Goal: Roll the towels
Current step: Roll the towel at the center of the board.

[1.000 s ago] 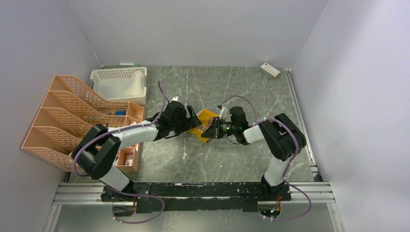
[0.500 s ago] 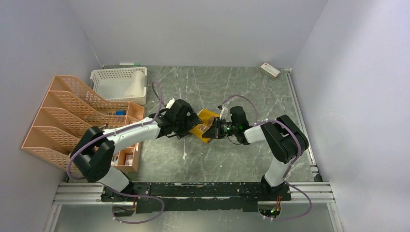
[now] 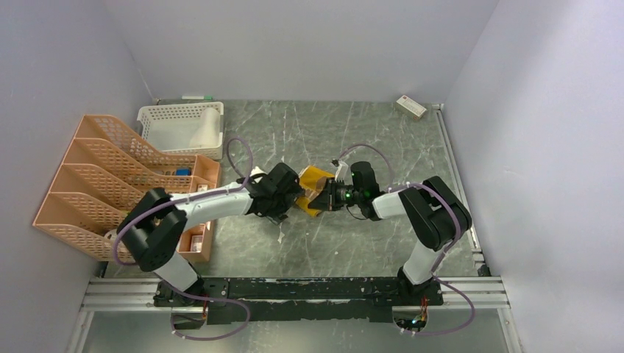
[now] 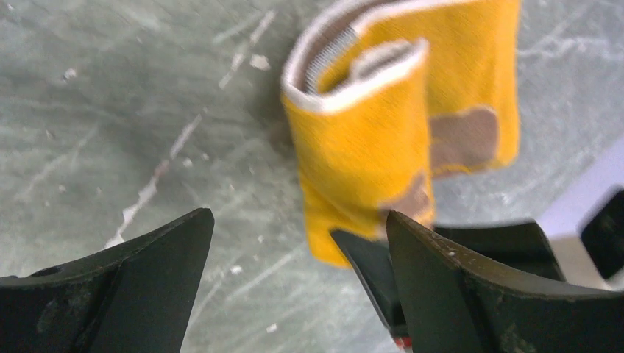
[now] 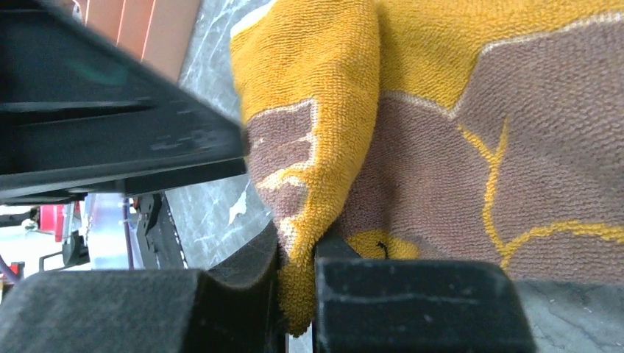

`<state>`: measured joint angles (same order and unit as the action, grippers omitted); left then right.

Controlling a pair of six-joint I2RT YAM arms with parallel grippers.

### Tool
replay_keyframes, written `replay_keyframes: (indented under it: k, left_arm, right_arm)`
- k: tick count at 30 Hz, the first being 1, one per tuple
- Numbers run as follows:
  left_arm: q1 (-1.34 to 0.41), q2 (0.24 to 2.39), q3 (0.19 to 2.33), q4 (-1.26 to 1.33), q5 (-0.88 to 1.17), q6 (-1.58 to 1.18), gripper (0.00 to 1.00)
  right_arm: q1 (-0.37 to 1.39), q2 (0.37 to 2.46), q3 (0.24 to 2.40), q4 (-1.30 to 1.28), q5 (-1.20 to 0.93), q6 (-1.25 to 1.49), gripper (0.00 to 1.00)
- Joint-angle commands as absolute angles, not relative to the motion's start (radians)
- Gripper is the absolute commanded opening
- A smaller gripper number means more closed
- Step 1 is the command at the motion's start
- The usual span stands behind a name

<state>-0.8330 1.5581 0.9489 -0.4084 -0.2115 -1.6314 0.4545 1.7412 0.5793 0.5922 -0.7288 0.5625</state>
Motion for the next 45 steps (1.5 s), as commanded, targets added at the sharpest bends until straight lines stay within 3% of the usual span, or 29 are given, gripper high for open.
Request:
replay_keyframes:
  k: [1, 10, 24, 31, 33, 35, 36, 37, 38, 39, 40, 45]
  left_arm:
    - [-0.837, 1.623, 0.9, -0.243, -0.308, -1.694, 1.0]
    - [-0.831, 1.676, 0.935, -0.091, -0.34, -1.633, 0.96]
    - [-0.773, 1.719, 0.959, -0.099, -0.304, -1.573, 0.96]
    - [-0.747, 1.771, 0.938, -0.005, -0.217, -1.518, 0.72]
    - [-0.748, 1.793, 0.949, 0.015, -0.195, -1.493, 0.58]
    - [-0.747, 1.809, 0.953, 0.028, -0.173, -1.477, 0.39]
    - [-0.748, 1.815, 0.953, 0.023, -0.162, -1.475, 0.21]
    - [-0.746, 1.82, 0.958, 0.001, -0.156, -1.478, 0.09]
    - [-0.747, 1.821, 0.965, -0.018, -0.155, -1.475, 0.07]
    - [-0.746, 1.818, 0.969, -0.035, -0.156, -1.471, 0.07]
    - [-0.746, 1.813, 0.971, -0.049, -0.159, -1.467, 0.07]
    - [-0.733, 1.804, 1.001, -0.136, -0.162, -1.438, 0.07]
  right_arm:
    - [0.449, 1.697, 0.561, 0.607, -0.729, 0.546, 0.0]
    - [0.448, 1.693, 0.569, 0.524, -0.714, 0.484, 0.0]
    - [0.448, 1.71, 0.583, 0.441, -0.713, 0.398, 0.0]
    - [0.446, 1.71, 0.584, 0.405, -0.7, 0.35, 0.0]
    - [0.446, 1.71, 0.598, 0.378, -0.693, 0.324, 0.0]
    - [0.446, 1.704, 0.625, 0.318, -0.674, 0.29, 0.01]
    - [0.446, 1.693, 0.652, 0.271, -0.642, 0.263, 0.13]
    - [0.448, 1.677, 0.673, 0.221, -0.59, 0.232, 0.31]
    - [0.448, 1.651, 0.69, 0.172, -0.521, 0.201, 0.51]
    - [0.449, 1.615, 0.702, 0.13, -0.451, 0.172, 0.87]
    - [0.45, 1.577, 0.711, 0.101, -0.379, 0.141, 0.98]
    - [0.609, 1.325, 0.698, 0.047, 0.026, -0.064, 1.0]
